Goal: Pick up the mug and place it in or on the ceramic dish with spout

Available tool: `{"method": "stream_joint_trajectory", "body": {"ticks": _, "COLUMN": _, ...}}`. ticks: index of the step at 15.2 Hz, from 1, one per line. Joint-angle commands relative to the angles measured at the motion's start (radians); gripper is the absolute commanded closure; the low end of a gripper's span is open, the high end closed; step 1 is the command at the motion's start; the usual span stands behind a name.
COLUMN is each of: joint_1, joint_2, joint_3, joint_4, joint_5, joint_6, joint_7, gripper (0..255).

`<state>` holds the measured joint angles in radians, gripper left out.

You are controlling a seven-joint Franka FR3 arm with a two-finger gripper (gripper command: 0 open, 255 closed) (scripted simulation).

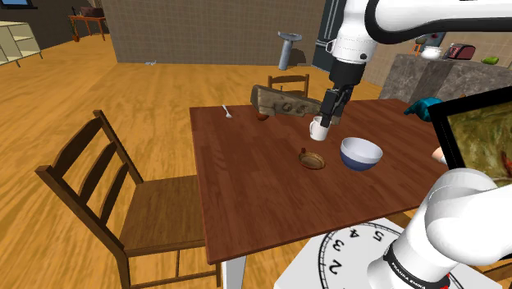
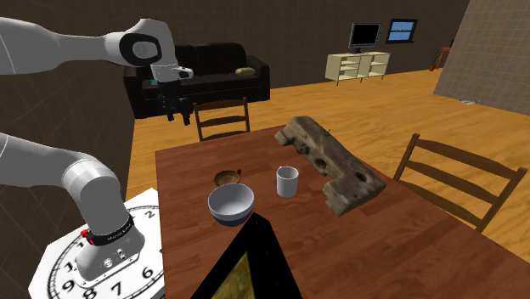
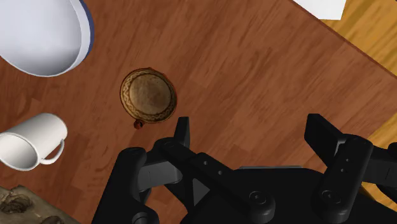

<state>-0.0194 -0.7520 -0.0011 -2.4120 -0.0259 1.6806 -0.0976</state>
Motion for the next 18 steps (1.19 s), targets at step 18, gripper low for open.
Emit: {"method": "stream_joint_trajectory", "body": {"ticks": 18, "joint_1": -0.091, "joint_2": 0.449, "joint_3": -0.320, "joint_4": 0.191, "joint_5": -0.074, "joint_6": 0.237, "joint_7": -0.368, "gripper": 0}}
